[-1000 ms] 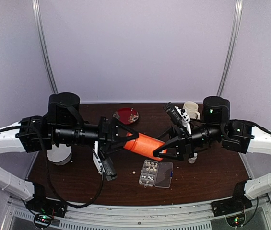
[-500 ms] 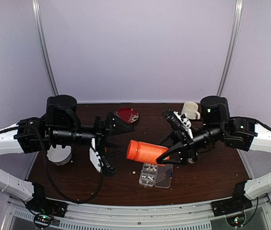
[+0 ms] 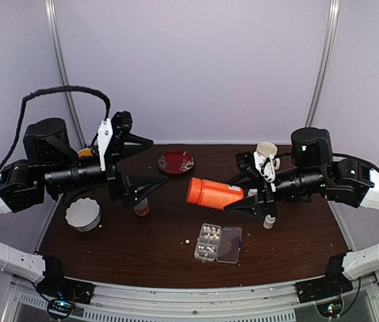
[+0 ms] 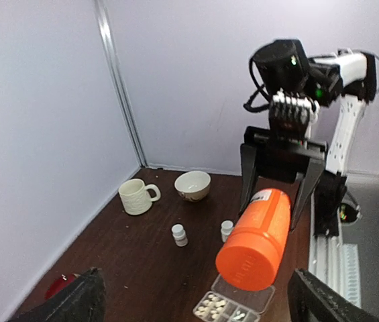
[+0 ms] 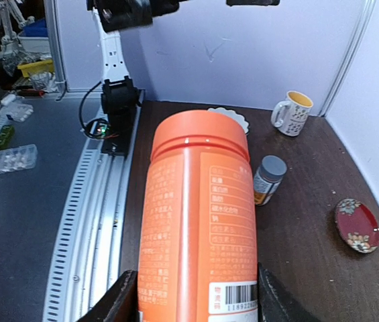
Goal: Sort the pills into containers
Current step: Screw the lid of the pill bottle onto the pill bottle.
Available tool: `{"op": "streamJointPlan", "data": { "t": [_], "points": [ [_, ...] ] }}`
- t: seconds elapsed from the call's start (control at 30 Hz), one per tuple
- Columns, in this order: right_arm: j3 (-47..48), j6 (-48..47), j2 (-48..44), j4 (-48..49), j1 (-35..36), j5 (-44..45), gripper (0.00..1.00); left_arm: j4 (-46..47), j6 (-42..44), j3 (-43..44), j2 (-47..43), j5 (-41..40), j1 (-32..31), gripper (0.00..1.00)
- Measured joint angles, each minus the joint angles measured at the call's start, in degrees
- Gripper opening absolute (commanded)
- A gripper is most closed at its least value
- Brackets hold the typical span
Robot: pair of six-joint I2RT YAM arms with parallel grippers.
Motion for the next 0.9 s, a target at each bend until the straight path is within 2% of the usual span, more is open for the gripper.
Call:
{"op": "streamJointPlan", "data": {
  "t": [0.1, 0.23, 0.47, 0.67, 0.9],
  "points": [
    [0.0, -3.0, 0.0, 1.2, 0.2, 3.5, 0.0, 0.0, -14.8, 0.7, -0.5, -1.0, 0.1, 0.98],
    [-0.2, -7.3, -0.1, 4.0, 1.0, 7.1, 0.0, 0.4, -33.0, 0.9, 0.7, 3.1, 0.7, 0.97],
    [-0.5, -13.6, -1.0, 7.0, 3.9, 9.8, 0.0, 0.0, -56.3, 4.4, 7.7, 12.3, 1.3, 0.94],
    [-0.5, -17.3, -1.9, 7.1, 6.3, 11.3, 0.0, -0.5, -65.2, 4.5, 8.2, 13.5, 1.9, 0.91],
    [-0.4, -18.6, -1.9, 7.0, 6.6, 12.6, 0.0, -0.7, -68.3, 4.5, 8.2, 13.4, 2.1, 0.92]
  ]
}}
